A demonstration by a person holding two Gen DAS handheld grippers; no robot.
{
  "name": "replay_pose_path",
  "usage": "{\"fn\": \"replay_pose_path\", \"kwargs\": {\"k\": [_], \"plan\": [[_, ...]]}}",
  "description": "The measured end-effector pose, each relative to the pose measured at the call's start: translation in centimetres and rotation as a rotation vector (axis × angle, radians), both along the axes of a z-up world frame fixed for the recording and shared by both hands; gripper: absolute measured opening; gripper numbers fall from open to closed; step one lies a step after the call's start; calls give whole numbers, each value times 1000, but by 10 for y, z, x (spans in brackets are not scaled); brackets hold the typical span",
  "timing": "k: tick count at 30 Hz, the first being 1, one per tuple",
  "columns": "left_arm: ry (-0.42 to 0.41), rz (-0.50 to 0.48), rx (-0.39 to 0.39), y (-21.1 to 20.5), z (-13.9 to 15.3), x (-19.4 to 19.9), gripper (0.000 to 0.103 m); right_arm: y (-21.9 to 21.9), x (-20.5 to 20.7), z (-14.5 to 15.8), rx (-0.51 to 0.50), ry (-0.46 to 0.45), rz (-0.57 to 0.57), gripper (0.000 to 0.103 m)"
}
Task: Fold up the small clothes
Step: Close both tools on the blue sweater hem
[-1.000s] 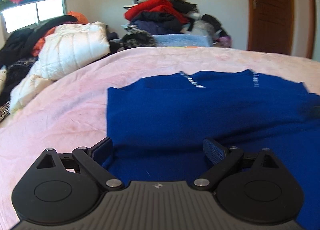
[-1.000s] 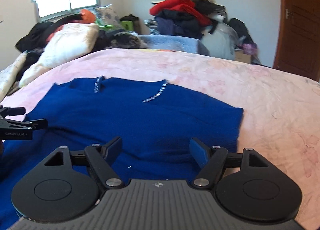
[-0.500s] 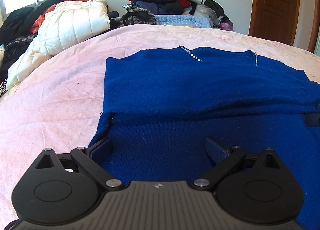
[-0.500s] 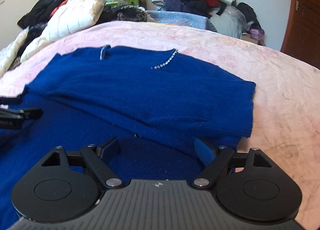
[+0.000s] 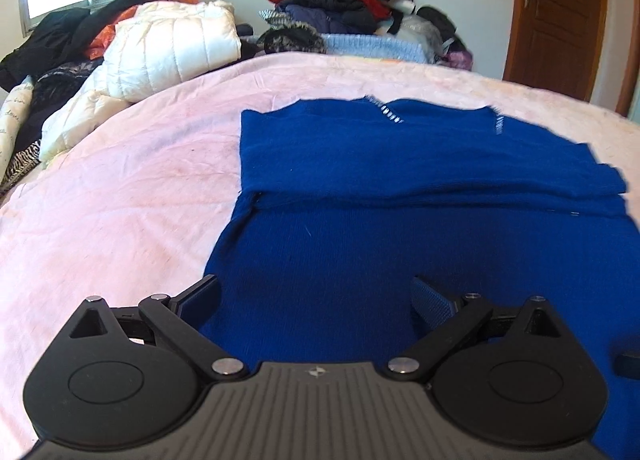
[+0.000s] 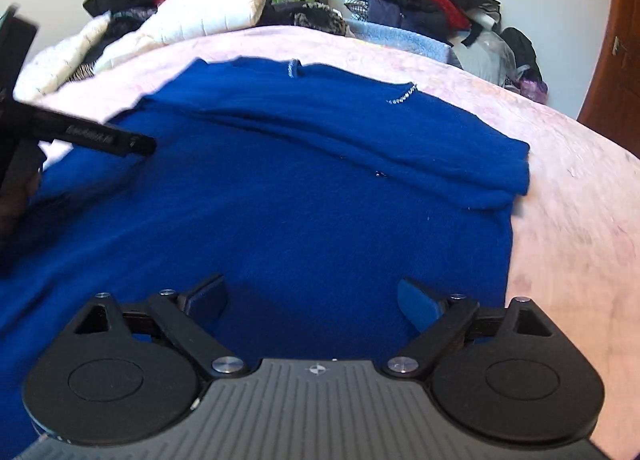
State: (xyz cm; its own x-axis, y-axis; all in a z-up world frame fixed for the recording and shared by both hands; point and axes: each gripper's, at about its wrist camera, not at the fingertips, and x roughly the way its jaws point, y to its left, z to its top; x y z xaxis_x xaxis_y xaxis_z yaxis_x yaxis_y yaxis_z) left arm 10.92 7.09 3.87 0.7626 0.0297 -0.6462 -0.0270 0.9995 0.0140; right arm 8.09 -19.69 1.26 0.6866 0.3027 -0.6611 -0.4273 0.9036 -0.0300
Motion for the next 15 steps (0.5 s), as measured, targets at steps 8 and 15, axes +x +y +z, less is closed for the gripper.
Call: {"fn": "replay_pose_path", "kwargs": {"k": [8, 15], "plan": [[27, -171, -29, -10, -15, -97, 101, 0, -61, -13, -20, -15, 68, 100], [22, -97, -75, 15, -14, -143, 102, -44, -89, 5, 185, 79, -68, 96]]}}
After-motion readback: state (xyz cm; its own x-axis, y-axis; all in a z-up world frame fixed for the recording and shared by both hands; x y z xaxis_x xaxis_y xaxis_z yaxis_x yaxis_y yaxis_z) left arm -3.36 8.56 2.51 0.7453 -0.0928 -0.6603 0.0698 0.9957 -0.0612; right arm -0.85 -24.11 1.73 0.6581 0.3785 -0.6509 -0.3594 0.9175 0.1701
